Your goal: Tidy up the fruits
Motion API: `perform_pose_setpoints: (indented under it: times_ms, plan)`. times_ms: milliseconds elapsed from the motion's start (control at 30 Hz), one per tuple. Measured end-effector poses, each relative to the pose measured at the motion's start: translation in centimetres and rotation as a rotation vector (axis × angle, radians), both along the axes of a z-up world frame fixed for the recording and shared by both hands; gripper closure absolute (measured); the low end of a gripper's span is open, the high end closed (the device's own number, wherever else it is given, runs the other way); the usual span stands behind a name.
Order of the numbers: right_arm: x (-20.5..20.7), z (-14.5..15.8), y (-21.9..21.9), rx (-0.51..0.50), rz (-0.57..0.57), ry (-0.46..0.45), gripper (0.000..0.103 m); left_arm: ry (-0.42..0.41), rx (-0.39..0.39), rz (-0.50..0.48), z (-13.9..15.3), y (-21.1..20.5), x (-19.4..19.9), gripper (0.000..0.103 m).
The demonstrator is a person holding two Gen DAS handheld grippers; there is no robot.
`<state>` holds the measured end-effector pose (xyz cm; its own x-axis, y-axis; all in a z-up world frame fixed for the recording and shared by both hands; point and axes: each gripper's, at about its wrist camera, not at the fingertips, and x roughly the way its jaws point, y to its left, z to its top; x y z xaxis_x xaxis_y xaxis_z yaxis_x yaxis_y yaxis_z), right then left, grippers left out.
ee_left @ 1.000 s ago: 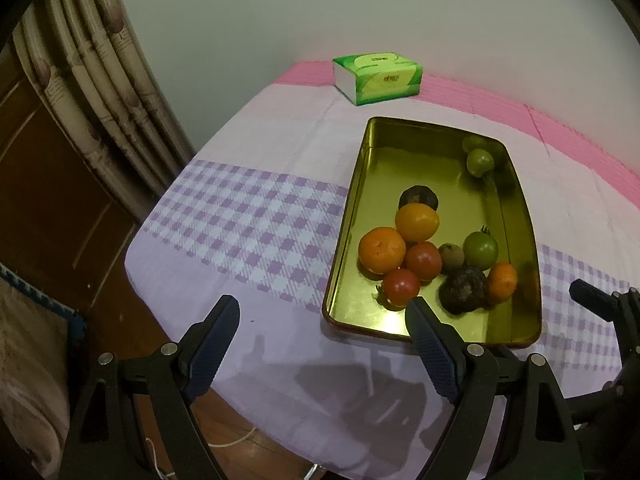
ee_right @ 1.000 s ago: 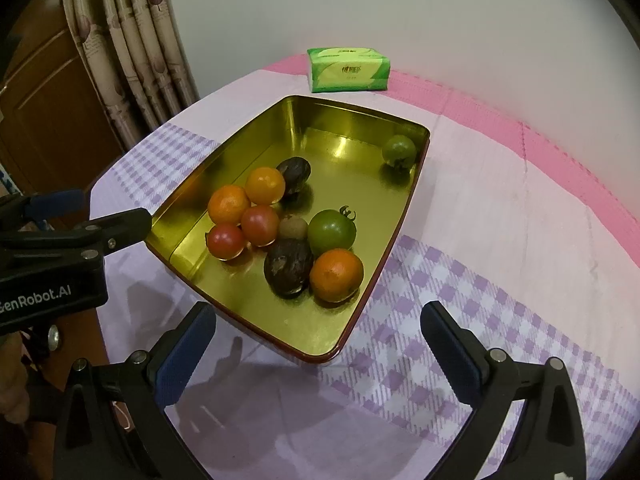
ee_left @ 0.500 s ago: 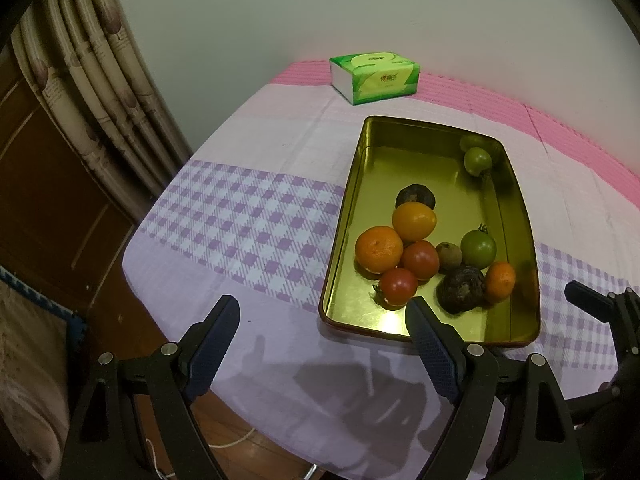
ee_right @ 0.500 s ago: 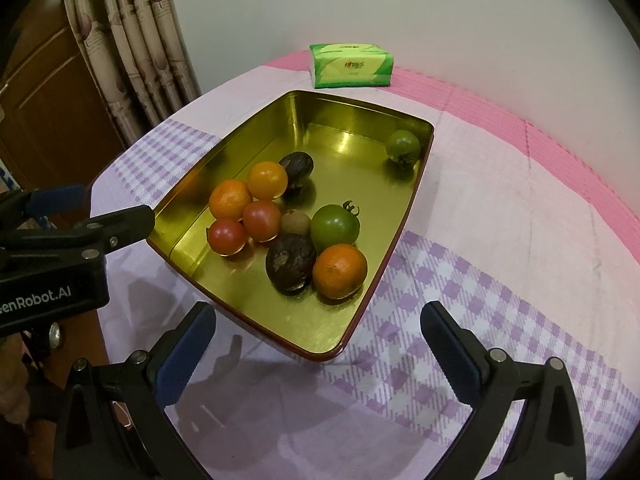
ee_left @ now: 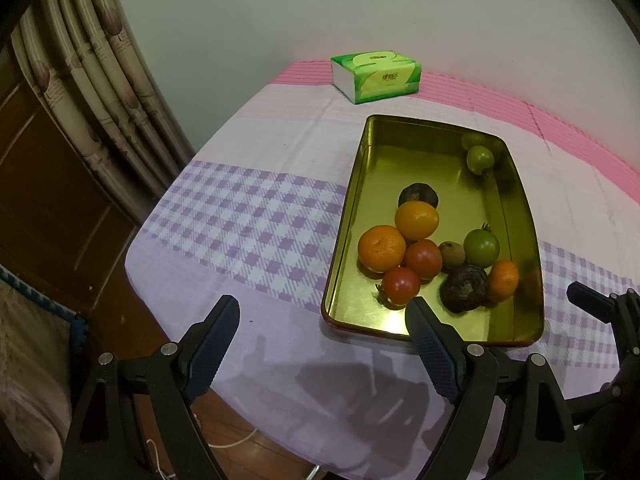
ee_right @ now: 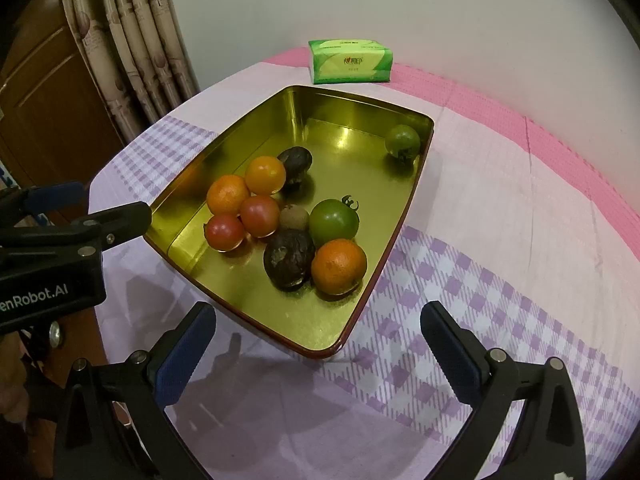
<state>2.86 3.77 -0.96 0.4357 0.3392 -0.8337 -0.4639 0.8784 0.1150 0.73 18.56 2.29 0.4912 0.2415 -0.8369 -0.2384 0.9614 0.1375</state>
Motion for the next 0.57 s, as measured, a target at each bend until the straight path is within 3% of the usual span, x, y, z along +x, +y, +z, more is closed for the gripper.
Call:
perform_pose_setpoints:
  times_ms: [567]
  plan:
    - [0.10, 0.20, -0.18, 0.004, 0.002, -0.002, 0.002, 0.008, -0.014, -0.019, -0.09, 0.06, 0.18, 0.018]
